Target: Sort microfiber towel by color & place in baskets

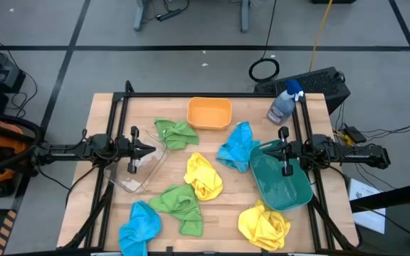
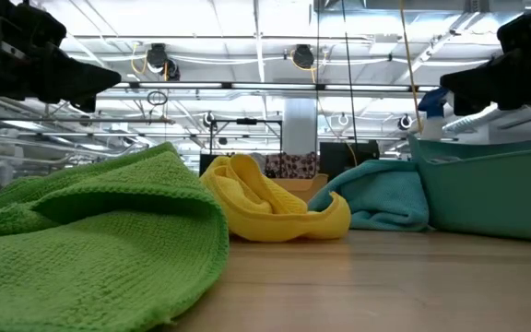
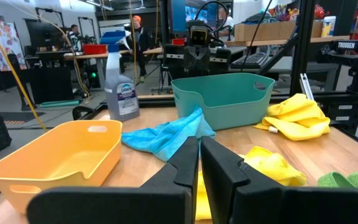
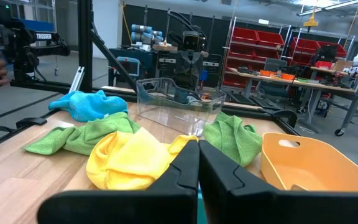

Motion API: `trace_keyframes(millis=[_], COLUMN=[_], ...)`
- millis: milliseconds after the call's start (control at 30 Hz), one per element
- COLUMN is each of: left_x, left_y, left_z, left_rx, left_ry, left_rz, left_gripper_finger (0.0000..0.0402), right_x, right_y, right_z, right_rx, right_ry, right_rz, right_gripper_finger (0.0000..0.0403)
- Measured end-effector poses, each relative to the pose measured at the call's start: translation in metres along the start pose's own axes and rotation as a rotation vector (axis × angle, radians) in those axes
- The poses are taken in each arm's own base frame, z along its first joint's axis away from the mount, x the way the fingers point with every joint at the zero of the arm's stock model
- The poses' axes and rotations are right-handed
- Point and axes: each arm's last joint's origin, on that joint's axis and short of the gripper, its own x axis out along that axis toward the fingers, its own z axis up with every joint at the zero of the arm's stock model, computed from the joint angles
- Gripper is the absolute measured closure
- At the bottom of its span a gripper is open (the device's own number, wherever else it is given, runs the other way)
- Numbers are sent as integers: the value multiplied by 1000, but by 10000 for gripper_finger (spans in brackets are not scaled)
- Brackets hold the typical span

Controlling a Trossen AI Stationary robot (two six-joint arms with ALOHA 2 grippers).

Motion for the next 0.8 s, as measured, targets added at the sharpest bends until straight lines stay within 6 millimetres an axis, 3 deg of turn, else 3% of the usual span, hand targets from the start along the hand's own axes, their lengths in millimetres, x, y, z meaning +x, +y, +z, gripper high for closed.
trace_keyframes(millis=[500, 800], left_x=[0, -1], left_y=[0, 0], left_z=[0, 3], left_rx=[-2, -106], left_ry=[0, -3], left_rz=[0, 0], left_gripper_finger=[375, 375], right_x=[0, 0], right_y=[0, 0], right_z=[0, 0], right_rx=[0, 0], right_ry=[0, 0], right_rz=[1, 0], right_gripper_finger=[403, 403])
